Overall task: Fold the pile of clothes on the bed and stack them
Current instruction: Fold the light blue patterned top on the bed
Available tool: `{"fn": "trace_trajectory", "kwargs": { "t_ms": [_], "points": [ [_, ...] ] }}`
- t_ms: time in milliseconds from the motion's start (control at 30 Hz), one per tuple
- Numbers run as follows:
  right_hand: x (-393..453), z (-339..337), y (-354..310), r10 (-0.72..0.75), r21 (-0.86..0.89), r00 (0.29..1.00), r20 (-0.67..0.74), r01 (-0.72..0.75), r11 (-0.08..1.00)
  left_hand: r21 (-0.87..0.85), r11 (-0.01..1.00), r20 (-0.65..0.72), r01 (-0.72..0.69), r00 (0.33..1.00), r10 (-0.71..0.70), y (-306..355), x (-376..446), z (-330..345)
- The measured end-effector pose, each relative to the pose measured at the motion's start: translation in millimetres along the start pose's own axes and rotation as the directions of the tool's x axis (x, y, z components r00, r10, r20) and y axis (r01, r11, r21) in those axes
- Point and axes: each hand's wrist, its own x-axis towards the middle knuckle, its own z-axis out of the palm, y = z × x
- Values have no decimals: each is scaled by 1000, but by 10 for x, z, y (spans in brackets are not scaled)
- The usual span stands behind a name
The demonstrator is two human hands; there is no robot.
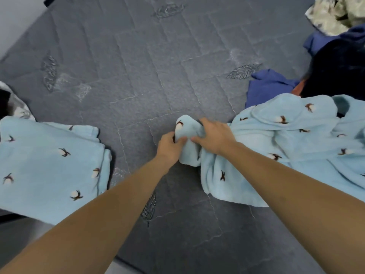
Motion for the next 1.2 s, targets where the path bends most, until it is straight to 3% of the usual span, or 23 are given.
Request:
{"fn": "trace_trajectory", "kwargs": {
  "t_ms": [300,533,700,967,1100,1200],
  "points": [
    [-158,-481,68,-22,198,994,104,1,980,-32,985,-85,-167,983,164,456,-220,-379],
    [-549,-1375,-292,-88,444,981,-172,157,882,-100,936,-143,-338,935,323,1508,-596,-893],
    [-1112,-2461,-711,-70,529,930,-360,265,806,-103,871,-186,-481,869,458,2633,-1256,-1315],
    [-2464,-4384,-1199,-65,573,842,-536,419,704,-146,713,-121,-686,727,676,4516,-2694,-1799],
    [-3114,-4832,-1291,20,634,806,-592,450,629,-105,618,-25,-779,624,781,5014,-3352,-1772],
    [-3489,-5028,-1291,110,678,777,-620,459,574,-186,607,-15,-773,619,785,5190,-3707,-1737]
  ]
}}
